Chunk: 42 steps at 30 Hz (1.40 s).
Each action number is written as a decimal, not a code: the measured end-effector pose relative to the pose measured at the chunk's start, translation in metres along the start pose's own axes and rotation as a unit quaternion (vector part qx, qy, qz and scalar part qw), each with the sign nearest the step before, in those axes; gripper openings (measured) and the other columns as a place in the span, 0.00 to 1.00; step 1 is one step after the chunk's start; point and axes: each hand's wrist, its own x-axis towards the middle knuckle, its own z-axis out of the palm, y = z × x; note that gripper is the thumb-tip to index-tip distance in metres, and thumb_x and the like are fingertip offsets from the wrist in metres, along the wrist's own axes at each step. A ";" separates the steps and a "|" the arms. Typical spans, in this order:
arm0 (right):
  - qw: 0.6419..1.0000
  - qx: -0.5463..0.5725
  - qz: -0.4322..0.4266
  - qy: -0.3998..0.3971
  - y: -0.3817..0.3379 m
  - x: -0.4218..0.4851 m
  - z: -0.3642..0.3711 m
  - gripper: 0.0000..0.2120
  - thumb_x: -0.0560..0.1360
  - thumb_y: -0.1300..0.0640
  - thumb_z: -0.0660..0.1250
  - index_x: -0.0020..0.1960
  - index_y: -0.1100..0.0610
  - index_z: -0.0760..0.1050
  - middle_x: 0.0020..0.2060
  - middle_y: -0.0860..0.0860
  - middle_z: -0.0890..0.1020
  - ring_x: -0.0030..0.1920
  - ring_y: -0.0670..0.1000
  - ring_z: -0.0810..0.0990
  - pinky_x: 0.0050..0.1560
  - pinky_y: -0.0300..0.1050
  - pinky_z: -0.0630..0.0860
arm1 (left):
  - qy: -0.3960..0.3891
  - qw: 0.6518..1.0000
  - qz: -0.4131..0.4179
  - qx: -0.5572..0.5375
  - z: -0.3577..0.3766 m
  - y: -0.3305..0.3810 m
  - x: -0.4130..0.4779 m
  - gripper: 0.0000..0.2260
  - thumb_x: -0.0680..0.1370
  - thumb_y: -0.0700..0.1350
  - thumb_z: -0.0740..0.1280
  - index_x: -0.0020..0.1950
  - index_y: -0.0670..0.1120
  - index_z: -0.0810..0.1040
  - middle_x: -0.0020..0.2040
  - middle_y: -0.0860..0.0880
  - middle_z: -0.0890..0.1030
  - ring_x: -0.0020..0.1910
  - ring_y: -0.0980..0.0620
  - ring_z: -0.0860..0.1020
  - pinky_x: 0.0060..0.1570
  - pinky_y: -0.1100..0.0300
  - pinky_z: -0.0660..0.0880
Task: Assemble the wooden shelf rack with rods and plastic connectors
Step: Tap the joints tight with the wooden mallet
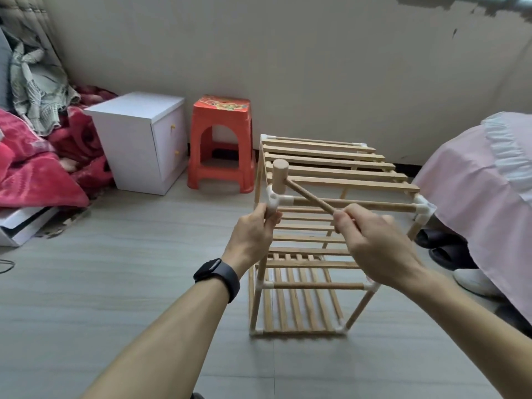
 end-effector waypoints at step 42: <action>0.963 0.124 0.208 0.120 0.064 0.060 0.021 0.21 0.87 0.47 0.49 0.54 0.58 0.75 0.53 0.54 0.79 0.54 0.55 0.79 0.54 0.52 0.75 | -0.096 0.970 0.110 0.192 0.051 0.065 -0.013 0.18 0.84 0.61 0.55 0.50 0.53 0.79 0.40 0.53 0.82 0.38 0.51 0.81 0.39 0.52 0.79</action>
